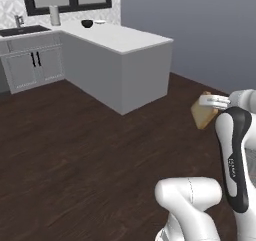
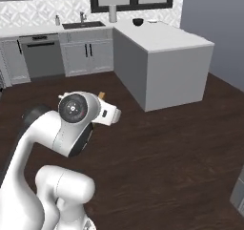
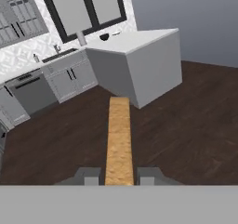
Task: Start the toaster. Once the lever pops up, take the bread to the plate on the dining counter.
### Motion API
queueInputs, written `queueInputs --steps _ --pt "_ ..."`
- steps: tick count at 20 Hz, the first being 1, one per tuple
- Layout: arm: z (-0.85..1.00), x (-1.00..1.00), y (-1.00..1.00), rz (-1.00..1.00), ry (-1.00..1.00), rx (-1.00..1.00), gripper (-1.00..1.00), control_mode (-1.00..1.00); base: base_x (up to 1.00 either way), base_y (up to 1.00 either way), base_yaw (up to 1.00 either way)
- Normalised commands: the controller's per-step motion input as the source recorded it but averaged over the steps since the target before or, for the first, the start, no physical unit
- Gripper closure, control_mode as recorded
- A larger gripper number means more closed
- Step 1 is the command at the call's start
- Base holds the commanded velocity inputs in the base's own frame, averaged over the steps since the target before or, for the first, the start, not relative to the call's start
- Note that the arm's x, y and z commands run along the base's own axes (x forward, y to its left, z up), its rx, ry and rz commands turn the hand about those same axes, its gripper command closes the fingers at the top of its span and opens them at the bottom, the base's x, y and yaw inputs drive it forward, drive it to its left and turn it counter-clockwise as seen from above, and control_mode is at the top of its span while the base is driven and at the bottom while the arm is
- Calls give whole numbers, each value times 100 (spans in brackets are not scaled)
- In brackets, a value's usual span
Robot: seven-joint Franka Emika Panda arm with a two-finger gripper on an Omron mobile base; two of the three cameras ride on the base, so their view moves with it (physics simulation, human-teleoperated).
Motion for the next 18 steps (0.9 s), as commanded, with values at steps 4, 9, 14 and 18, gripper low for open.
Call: queueInputs --steps 4,9,14,18 --pt "0 0 0 0 0 0 100 100 100 -1 -4" --pt "0 0 0 0 0 0 100 100 100 -30 -5" --pt "0 0 0 0 0 0 100 100 100 -64 -1" --pt "0 0 0 0 0 0 100 100 100 -76 0"
